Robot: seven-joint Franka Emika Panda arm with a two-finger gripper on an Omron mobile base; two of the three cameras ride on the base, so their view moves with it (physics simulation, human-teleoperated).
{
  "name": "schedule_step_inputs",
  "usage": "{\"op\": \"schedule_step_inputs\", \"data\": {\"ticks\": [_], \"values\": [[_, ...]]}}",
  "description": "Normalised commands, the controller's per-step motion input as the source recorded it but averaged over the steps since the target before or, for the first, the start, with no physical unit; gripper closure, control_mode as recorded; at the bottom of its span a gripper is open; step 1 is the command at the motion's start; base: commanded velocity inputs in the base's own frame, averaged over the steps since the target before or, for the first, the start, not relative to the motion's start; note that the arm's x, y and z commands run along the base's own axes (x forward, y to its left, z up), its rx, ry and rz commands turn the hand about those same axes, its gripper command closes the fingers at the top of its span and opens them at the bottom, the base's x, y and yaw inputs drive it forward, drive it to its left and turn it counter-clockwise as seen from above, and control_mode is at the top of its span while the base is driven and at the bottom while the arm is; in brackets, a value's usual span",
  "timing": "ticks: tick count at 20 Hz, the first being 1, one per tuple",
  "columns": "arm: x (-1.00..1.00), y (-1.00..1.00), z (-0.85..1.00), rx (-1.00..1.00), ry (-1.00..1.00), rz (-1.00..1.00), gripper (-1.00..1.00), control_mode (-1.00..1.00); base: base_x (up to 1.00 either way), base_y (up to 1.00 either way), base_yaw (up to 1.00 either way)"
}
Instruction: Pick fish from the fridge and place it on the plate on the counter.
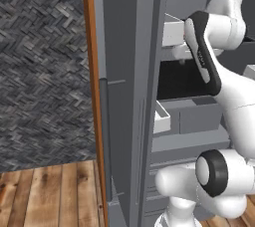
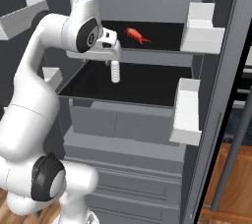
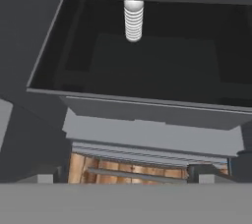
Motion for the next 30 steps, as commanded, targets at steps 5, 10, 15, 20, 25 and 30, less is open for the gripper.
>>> {"op": "schedule_step_inputs", "data": {"ticks": [5,10,15,20,25,30], "values": [[0.0,-0.31,0.05,0.0,-0.21,0.04,-1.0,-1.0,0.0,0.0,0.0],[0.0,-0.31,0.14,0.0,-0.31,0.07,-1.0,-1.0,0.0,0.0,0.0],[0.11,-0.28,0.21,0.0,-0.22,0.03,-1.0,-1.0,0.0,0.0,0.0],[0.28,-0.36,0.24,0.0,-0.04,0.0,-1.0,-1.0,0.0,0.0,0.0],[0.37,-0.29,0.32,0.01,0.0,0.0,-1.0,-1.0,0.0,0.0,0.0],[0.46,-0.07,0.12,0.0,0.0,0.0,-1.0,-1.0,0.0,0.0,0.0]]}}
